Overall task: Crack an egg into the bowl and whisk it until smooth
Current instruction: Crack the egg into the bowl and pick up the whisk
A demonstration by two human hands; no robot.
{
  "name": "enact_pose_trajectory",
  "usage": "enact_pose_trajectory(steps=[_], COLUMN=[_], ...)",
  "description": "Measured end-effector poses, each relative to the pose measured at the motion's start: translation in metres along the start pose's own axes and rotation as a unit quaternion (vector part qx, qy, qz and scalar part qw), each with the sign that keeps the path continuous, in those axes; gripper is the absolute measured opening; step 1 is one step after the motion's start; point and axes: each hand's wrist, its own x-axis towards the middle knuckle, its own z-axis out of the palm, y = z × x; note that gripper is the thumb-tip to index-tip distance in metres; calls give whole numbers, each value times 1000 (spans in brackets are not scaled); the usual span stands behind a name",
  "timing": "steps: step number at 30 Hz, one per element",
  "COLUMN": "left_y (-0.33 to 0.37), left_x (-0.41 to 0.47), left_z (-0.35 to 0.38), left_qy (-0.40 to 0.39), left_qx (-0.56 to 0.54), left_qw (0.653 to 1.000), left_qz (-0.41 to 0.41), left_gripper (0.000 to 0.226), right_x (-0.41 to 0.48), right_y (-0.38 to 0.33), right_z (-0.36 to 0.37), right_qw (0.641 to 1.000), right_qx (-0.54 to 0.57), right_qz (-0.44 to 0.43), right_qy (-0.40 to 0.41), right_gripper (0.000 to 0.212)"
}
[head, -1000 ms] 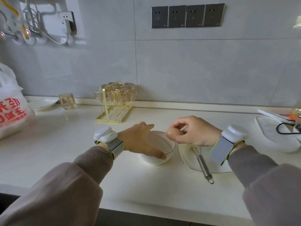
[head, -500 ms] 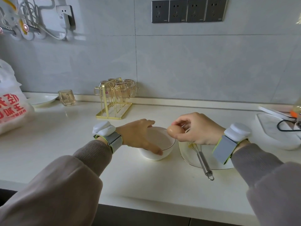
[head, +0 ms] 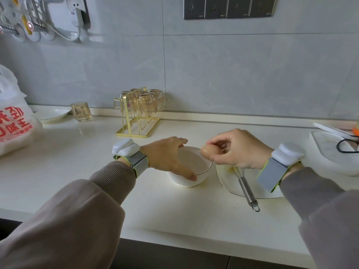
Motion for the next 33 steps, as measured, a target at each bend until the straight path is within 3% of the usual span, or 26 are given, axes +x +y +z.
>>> enact_pose_trajectory(steps=[10,21,25,33], left_y=[-13,-35,-38,-40], left_x=[5,16,16,18], left_z=[0,8,10,7], left_qy=[6,180,184,176], left_qx=[-42,-91,-103,-147], left_qw=[999,975,972,964], left_qz=[21,98,107,132], left_gripper=[115,59,48,46], right_x=[30,47,46,45], right_y=[-35,-31,-27,-12], right_z=[13,20,18,22], right_qw=[996,996,995,994], right_qx=[-6,35,50,76], right_qz=[-12,14,20,25], right_qy=[-83,-84,-80,-69], right_gripper=[55,39,32,37])
